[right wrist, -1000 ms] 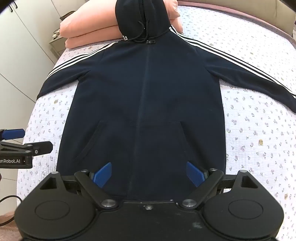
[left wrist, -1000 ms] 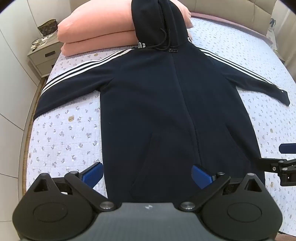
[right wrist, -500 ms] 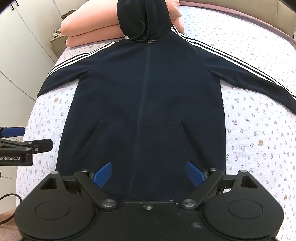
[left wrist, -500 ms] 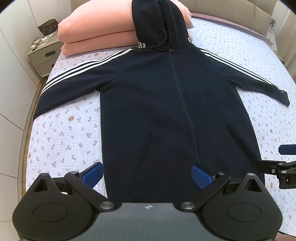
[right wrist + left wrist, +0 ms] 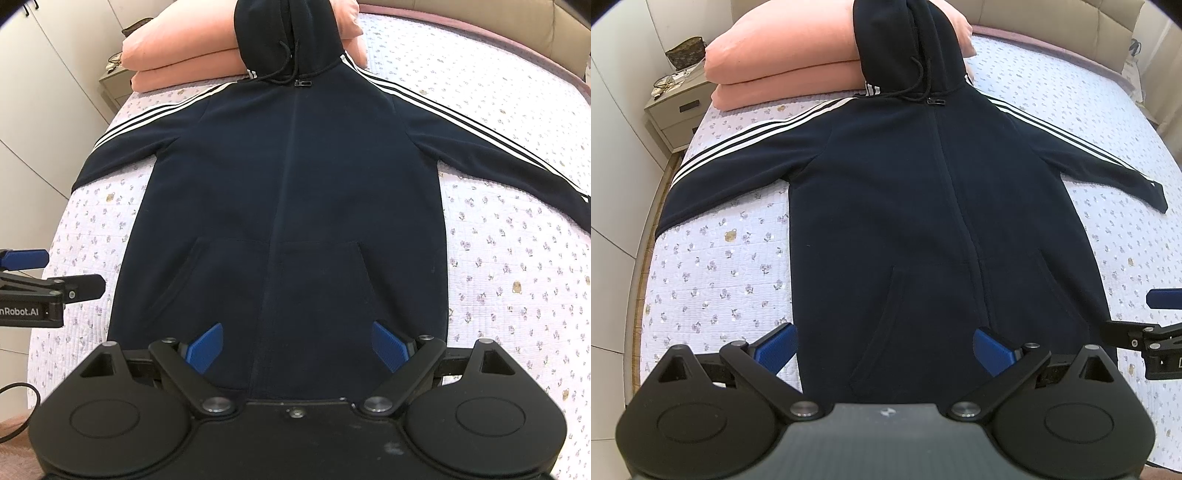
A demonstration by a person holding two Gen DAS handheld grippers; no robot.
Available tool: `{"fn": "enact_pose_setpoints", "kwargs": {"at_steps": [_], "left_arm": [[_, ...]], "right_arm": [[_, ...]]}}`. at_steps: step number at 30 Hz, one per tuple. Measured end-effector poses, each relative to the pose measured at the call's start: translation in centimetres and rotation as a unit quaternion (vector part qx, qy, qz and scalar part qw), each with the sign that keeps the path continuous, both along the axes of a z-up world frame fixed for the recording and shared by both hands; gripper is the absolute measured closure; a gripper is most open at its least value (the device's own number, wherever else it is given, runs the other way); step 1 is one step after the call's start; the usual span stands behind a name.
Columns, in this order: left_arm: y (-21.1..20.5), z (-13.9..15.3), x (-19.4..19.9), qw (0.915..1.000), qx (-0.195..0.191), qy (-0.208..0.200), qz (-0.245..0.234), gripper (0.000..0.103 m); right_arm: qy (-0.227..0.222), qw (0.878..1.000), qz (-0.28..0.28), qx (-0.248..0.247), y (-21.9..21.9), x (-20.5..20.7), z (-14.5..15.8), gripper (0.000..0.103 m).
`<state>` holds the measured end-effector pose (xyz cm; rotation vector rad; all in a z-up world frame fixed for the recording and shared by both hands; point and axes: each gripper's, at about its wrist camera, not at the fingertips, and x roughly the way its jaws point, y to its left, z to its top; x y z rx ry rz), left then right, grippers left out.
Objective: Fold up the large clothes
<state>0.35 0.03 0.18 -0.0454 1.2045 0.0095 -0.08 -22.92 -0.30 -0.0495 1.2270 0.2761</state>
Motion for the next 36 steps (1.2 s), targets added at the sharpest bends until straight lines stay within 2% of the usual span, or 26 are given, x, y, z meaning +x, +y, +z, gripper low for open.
{"fn": "enact_pose_setpoints", "kwargs": {"at_steps": [36], "left_arm": [[-0.08, -0.19, -0.17, 1.0000, -0.004, -0.004, -0.007, 0.000]], "right_arm": [[-0.006, 1.000, -0.001, 0.000, -0.04, -0.17, 0.68, 0.000]]}}
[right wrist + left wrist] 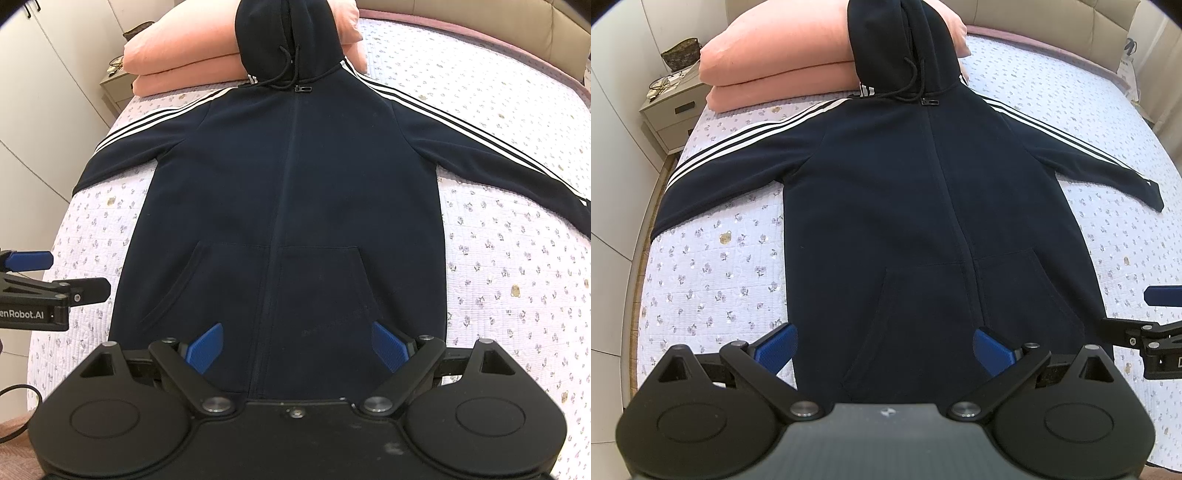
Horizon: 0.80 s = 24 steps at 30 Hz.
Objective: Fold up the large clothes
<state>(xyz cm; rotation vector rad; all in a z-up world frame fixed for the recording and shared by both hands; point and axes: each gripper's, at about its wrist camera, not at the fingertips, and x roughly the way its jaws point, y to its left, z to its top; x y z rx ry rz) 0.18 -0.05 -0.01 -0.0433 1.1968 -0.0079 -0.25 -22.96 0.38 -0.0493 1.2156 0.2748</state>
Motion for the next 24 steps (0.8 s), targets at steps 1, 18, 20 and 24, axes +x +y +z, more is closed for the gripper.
{"fn": "enact_pose_setpoints", "kwargs": {"at_steps": [1, 18, 20, 24], "left_arm": [[0.01, 0.00, 0.00, 1.0000, 0.000, 0.000, 0.000, 0.000], [-0.03, -0.25, 0.09, 1.0000, -0.006, 0.003, 0.000, 0.000], [0.05, -0.34, 0.16, 1.0000, -0.007, 0.005, 0.002, 0.000], [0.41, -0.91, 0.73, 0.9998, -0.017, 0.010, 0.006, 0.000]], "right_arm": [[0.000, 1.000, 0.001, 0.000, -0.01, 0.00, 0.02, 0.000], [0.004, 1.000, 0.007, 0.001, 0.19, 0.29, -0.19, 0.000], [0.006, 1.000, 0.008, 0.003, 0.15, 0.37, -0.30, 0.000], [0.006, 1.000, 0.010, 0.009, 0.28, 0.94, -0.69, 0.000]]}}
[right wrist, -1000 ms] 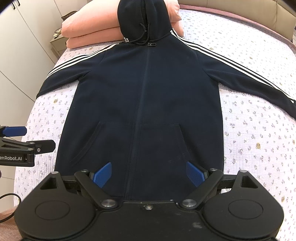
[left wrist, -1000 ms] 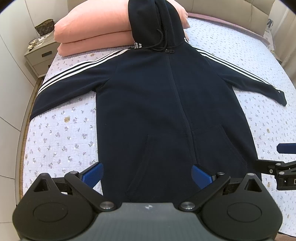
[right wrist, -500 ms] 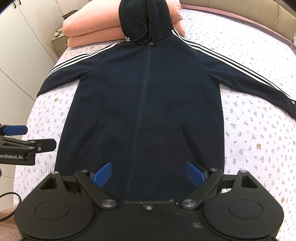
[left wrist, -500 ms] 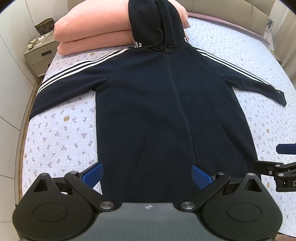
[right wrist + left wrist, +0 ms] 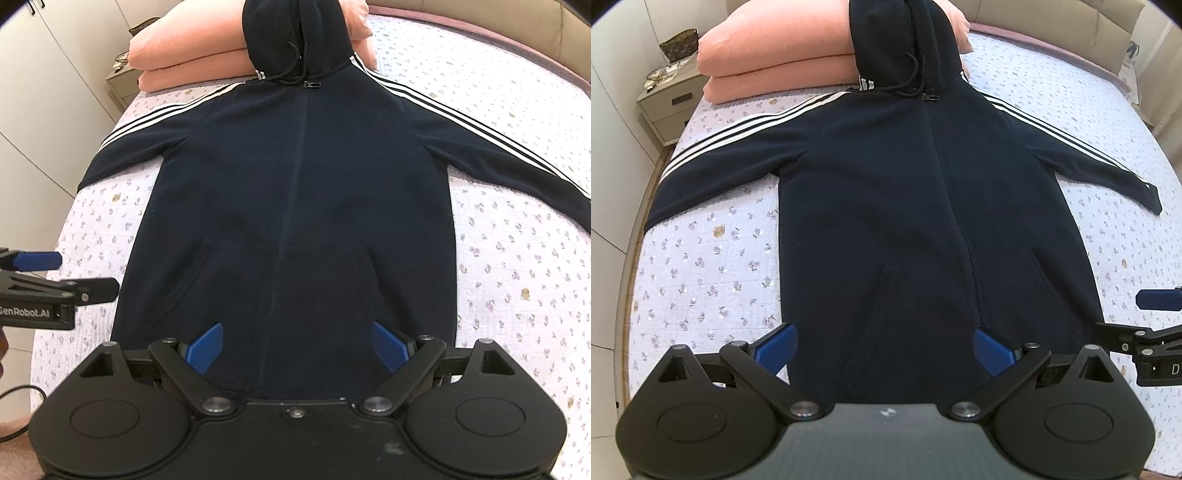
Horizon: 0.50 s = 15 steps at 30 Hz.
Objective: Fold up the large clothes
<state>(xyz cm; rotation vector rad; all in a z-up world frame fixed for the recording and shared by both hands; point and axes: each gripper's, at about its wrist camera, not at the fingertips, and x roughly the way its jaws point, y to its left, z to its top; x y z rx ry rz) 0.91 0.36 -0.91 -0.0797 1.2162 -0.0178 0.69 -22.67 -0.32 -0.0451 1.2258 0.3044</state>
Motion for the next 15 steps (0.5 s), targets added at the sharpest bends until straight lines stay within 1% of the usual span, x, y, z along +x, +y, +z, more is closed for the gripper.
{"fn": "enact_pose_setpoints", "kwargs": {"at_steps": [2, 5, 7, 9, 12, 15], "left_arm": [[0.4, -0.7, 0.5, 0.9999, -0.009, 0.007, 0.006, 0.000], [1.9, -2.2, 1.7, 0.9985, -0.046, 0.019, 0.024, 0.000], [3.6, -3.4, 2.8, 0.9959, -0.076, 0.017, 0.046, 0.000], [5.4, -4.8, 4.0, 0.9933, -0.090, 0.019, 0.070, 0.000], [8.2, -6.5, 5.9, 0.9888, -0.093, 0.013, 0.116, 0.000], [11.0, -7.9, 7.6, 0.9847, -0.083, -0.002, 0.153, 0.000]], "right_arm": [[-0.001, 1.000, 0.007, 0.002, 0.7, 0.7, -0.3, 0.000], [-0.005, 1.000, 0.027, -0.001, 2.3, 2.5, -1.0, 0.000], [-0.008, 0.999, 0.044, -0.007, 3.5, 4.2, -1.5, 0.000], [-0.003, 0.998, 0.057, -0.006, 4.9, 6.4, -2.1, 0.000], [-0.004, 0.998, 0.063, -0.002, 6.8, 9.7, -2.9, 0.000], [-0.006, 0.996, 0.085, 0.014, 9.0, 12.2, -3.5, 0.000]]}}
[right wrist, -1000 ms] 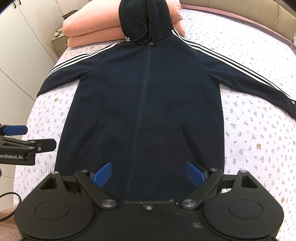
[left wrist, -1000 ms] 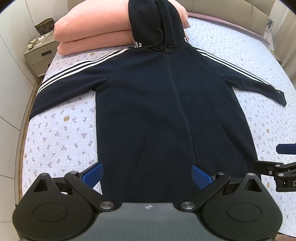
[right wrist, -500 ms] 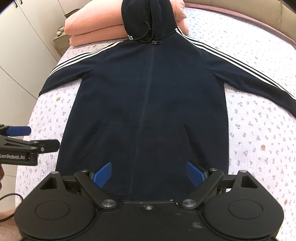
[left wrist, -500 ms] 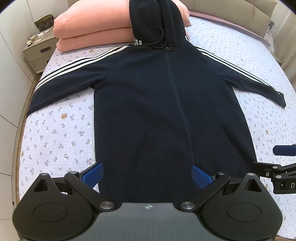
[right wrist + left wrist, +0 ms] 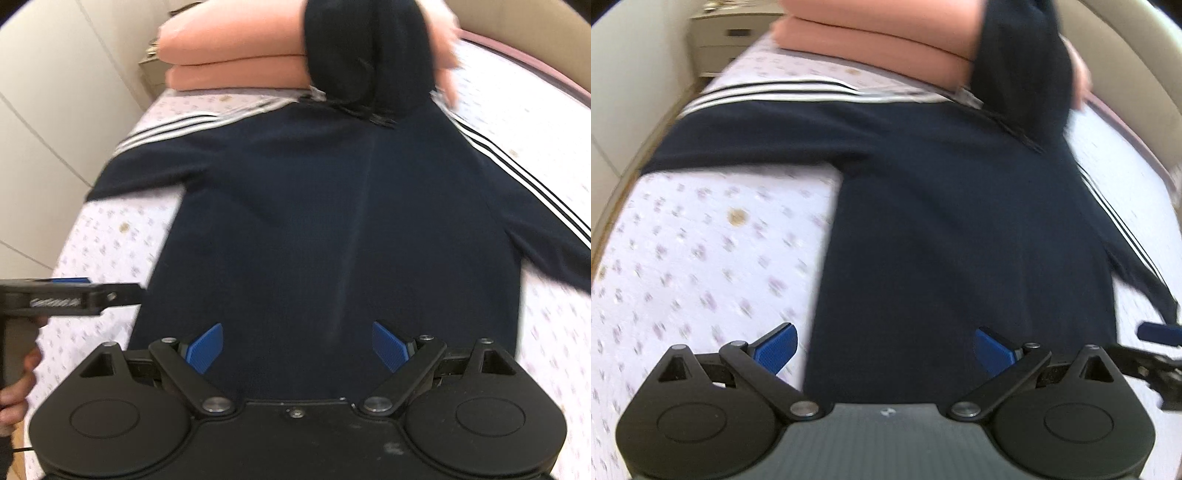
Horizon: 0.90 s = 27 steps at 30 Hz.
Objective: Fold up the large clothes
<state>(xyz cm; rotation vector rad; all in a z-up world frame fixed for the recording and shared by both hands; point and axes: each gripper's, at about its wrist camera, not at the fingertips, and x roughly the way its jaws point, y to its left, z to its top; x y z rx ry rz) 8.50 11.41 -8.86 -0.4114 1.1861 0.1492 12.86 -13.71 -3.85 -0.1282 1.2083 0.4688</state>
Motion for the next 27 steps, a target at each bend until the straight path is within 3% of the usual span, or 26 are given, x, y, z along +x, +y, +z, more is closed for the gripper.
{"fn": "enact_pose_setpoints", "kwargs": {"at_steps": [7, 11, 15, 21, 24, 27], "left_arm": [[6.2, -2.9, 3.3, 0.9982, 0.023, -0.028, 0.047, 0.000], [11.1, -3.2, 3.9, 0.9921, 0.001, -0.069, 0.105, 0.000], [15.8, -4.9, 3.4, 0.9760, -0.036, -0.120, 0.178, 0.000], [21.1, -10.1, 3.5, 0.9562, -0.100, -0.121, 0.247, 0.000], [22.2, -10.5, 3.4, 0.9417, -0.097, -0.182, 0.266, 0.000], [24.0, -11.5, 4.6, 0.9294, -0.102, -0.205, 0.290, 0.000]], "right_arm": [[0.016, 0.999, 0.028, 0.021, 4.9, 5.1, -3.6, 0.000], [0.003, 0.999, 0.012, 0.050, 7.5, 8.6, -4.1, 0.000], [-0.005, 0.997, -0.012, 0.071, 11.0, 12.3, -4.9, 0.000], [-0.020, 0.995, -0.055, 0.077, 14.9, 15.4, -8.0, 0.000], [-0.025, 0.995, -0.070, 0.065, 16.2, 16.7, -10.6, 0.000], [-0.034, 0.994, -0.092, 0.040, 17.3, 18.6, -12.9, 0.000]]}}
